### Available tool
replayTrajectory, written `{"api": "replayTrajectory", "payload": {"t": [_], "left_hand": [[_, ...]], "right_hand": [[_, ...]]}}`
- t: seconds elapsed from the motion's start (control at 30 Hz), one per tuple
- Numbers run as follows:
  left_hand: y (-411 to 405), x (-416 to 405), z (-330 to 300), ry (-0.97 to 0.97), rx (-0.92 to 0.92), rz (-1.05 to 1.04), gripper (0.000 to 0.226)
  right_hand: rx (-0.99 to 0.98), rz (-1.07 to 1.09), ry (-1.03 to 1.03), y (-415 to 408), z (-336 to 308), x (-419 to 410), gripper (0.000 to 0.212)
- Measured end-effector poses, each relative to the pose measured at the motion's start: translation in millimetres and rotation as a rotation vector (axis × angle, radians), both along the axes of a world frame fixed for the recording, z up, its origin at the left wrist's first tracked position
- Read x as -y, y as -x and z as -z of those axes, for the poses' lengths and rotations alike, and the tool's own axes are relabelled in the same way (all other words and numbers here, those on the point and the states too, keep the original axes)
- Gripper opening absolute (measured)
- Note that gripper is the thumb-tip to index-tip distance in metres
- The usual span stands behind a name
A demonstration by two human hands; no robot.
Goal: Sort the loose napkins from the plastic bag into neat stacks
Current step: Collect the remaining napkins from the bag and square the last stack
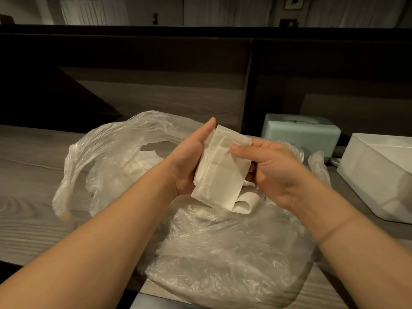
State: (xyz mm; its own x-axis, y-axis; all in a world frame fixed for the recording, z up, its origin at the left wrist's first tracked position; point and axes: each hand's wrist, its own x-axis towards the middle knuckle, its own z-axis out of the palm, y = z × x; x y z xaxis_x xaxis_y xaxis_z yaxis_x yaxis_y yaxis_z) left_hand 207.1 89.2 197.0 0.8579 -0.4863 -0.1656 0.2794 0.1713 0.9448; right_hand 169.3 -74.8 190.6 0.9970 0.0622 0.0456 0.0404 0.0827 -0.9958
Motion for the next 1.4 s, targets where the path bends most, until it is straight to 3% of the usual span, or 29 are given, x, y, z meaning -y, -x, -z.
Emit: {"api": "replayTrajectory", "payload": {"t": [0.13,0.43,0.53,0.67,0.87,1.1,1.3,1.4], "left_hand": [[3,1,-1,-0.021,-0.001,0.047,0.079],[2,2,4,0.018,-0.015,0.143,0.088],[2,1,4,0.051,-0.016,0.146,0.087],[3,1,1,0.065,-0.016,0.087,0.072],[0,1,2,0.078,-0.046,0.072,0.075],[0,1,2,0.033,-0.047,0.036,0.073],[-1,2,2,-0.039,-0.024,0.061,0.074],[-2,0,4,-0.064,-0.022,0.099,0.074]], "right_hand": [[-0.005,0.037,0.071,-1,1,-1,0.014],[0.054,0.125,0.068,4,3,-7,0.016],[0.241,0.305,0.278,1,11,-7,0.031],[0.520,0.383,0.558,2,10,-5,0.022],[0.501,0.206,0.740,2,11,-3,0.034],[0.449,0.195,0.498,-1,11,-3,0.014],[0.327,0.083,0.460,5,5,-4,0.028],[0.268,0.025,0.376,6,3,-2,0.012]]}}
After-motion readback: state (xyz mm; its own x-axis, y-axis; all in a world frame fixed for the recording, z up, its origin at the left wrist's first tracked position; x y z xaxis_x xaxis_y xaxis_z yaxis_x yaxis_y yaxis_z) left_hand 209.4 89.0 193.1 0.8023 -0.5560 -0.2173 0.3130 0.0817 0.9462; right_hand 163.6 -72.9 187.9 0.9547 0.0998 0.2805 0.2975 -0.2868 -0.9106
